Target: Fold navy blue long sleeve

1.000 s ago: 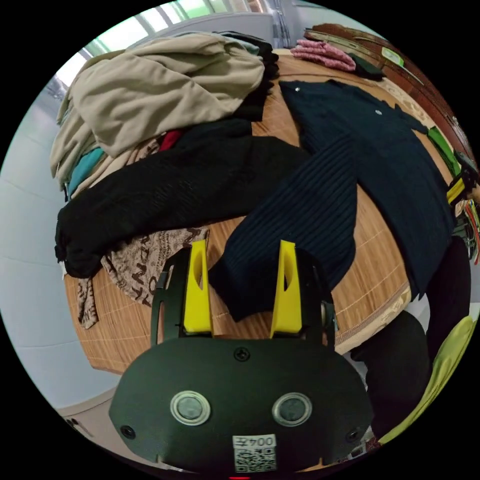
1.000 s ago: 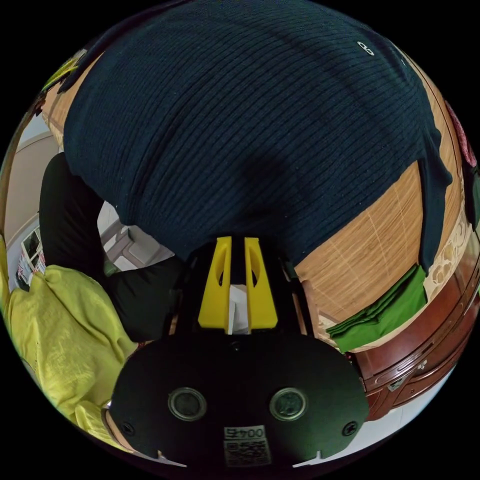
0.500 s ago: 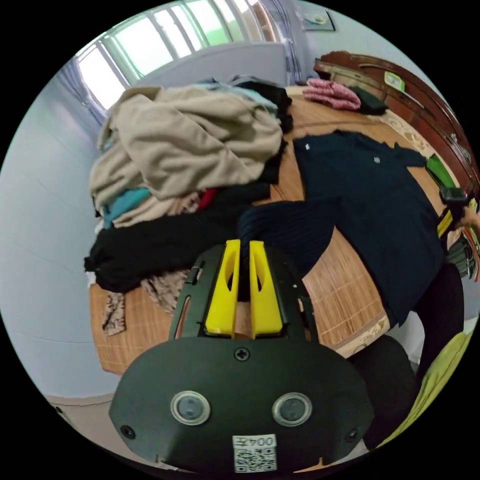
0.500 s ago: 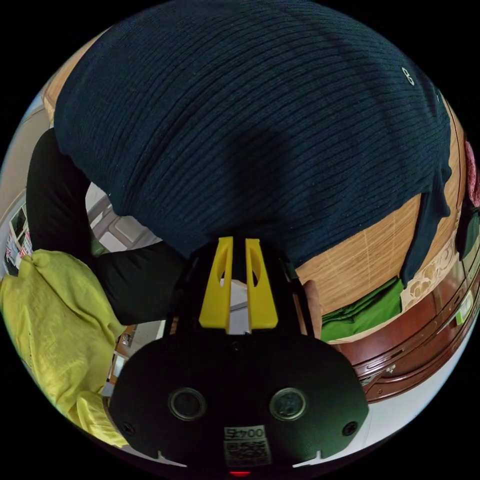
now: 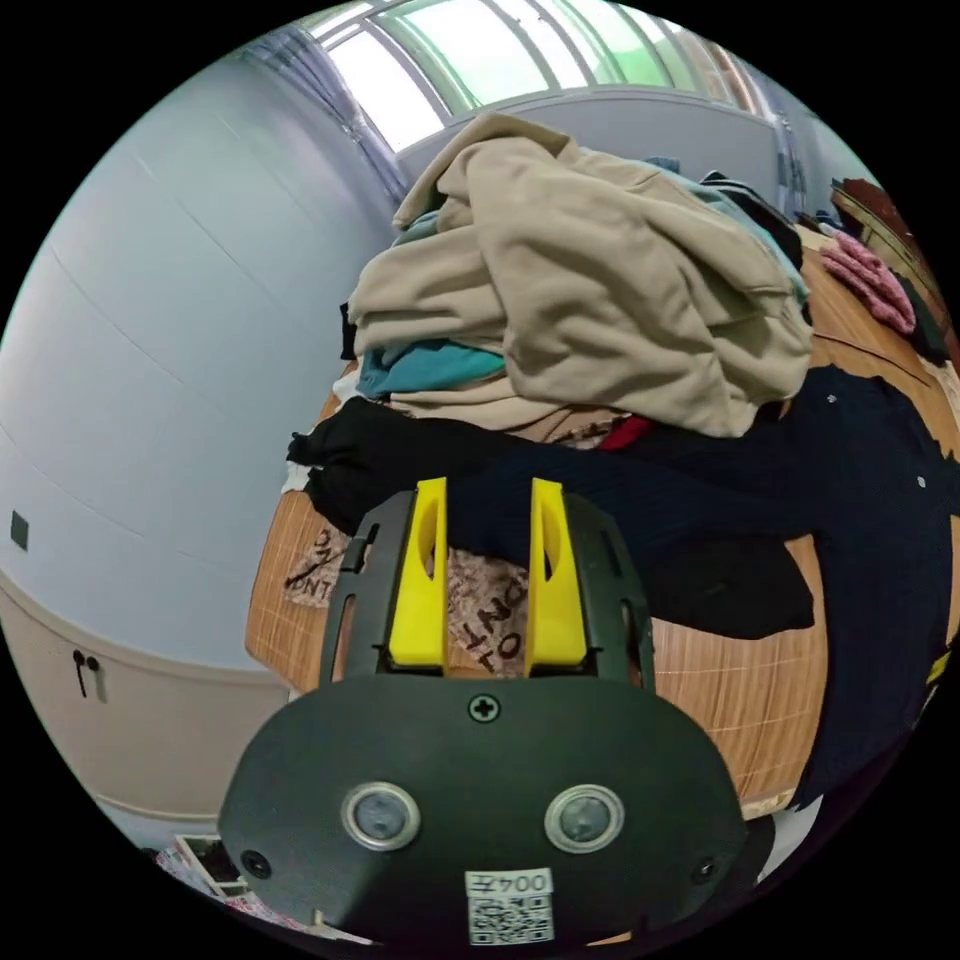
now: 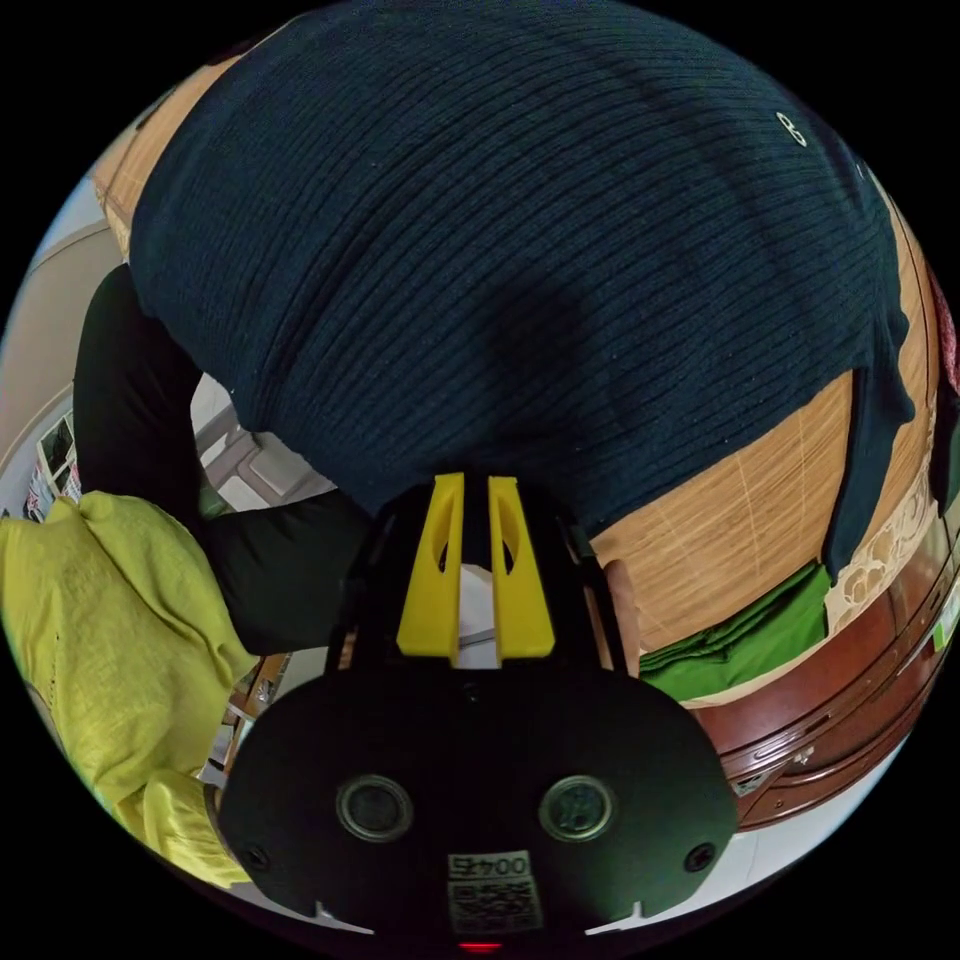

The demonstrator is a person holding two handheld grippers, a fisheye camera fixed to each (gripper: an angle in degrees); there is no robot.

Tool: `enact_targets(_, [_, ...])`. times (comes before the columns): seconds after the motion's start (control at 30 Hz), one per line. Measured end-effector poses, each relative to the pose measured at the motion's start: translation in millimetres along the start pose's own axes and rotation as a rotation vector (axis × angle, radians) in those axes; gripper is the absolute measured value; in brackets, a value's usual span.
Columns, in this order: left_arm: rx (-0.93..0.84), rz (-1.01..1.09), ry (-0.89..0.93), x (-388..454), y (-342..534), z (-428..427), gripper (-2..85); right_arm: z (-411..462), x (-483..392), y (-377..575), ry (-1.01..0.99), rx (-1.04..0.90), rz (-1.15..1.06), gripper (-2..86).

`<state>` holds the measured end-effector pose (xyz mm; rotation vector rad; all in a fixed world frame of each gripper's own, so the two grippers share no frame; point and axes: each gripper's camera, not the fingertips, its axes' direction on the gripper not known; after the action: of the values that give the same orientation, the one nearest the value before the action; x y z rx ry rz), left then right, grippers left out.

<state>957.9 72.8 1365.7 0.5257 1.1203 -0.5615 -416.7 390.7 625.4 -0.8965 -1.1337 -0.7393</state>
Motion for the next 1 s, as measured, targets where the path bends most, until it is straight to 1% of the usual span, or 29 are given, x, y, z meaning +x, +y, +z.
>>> enact_targets(0.07, [0.039, 0.067, 0.086, 21, 9, -19, 9.4, 8, -4, 15, -0.005, 0.028, 0.009, 4.9])
enact_targets(0.17, [0.084, 0.236, 0.274, 81, 41, -61, 6.8, 20, -10, 37, 0.001, 0.077, 0.018, 4.8])
enact_targets(0.23, [0.11, 0.359, 0.409, 140, 79, -98, 3.9, 27, -15, 52, 0.009, 0.116, 0.026, 4.7])
enact_targets(0.3, [0.125, 0.43, 0.457, 185, 106, -124, 2.4, 36, -20, 69, 0.017, 0.163, 0.04, 4.6])
enact_targets(0.4, [0.164, 0.481, 0.477, 249, 134, -161, 1.2, 51, -28, 100, 0.017, 0.247, 0.08, 4.6])
enact_targets(0.5, [0.094, 0.542, 0.542, 303, 133, -183, 0.8, 67, -33, 127, -0.003, 0.303, 0.131, 4.7])
enact_targets(0.6, [0.028, 0.571, 0.549, 341, 121, -198, 0.5, 83, -42, 153, -0.001, 0.339, 0.161, 5.0])
enact_targets(0.67, [-0.06, 0.653, 0.55, 366, 116, -199, 0.5, 97, -54, 173, 0.028, 0.366, 0.175, 5.2])
enact_targets(0.73, [-0.011, 0.701, 0.487, 381, 116, -217, 0.3, 108, -65, 190, 0.074, 0.398, 0.2, 5.1])
enact_targets(0.83, [-0.007, 0.693, 0.449, 390, 106, -241, 0.2, 128, -78, 219, 0.094, 0.454, 0.282, 4.8])
enact_targets(1.0, [0.016, 0.667, 0.345, 408, 100, -280, 0.2, 163, -83, 275, 0.013, 0.588, 0.377, 4.9])
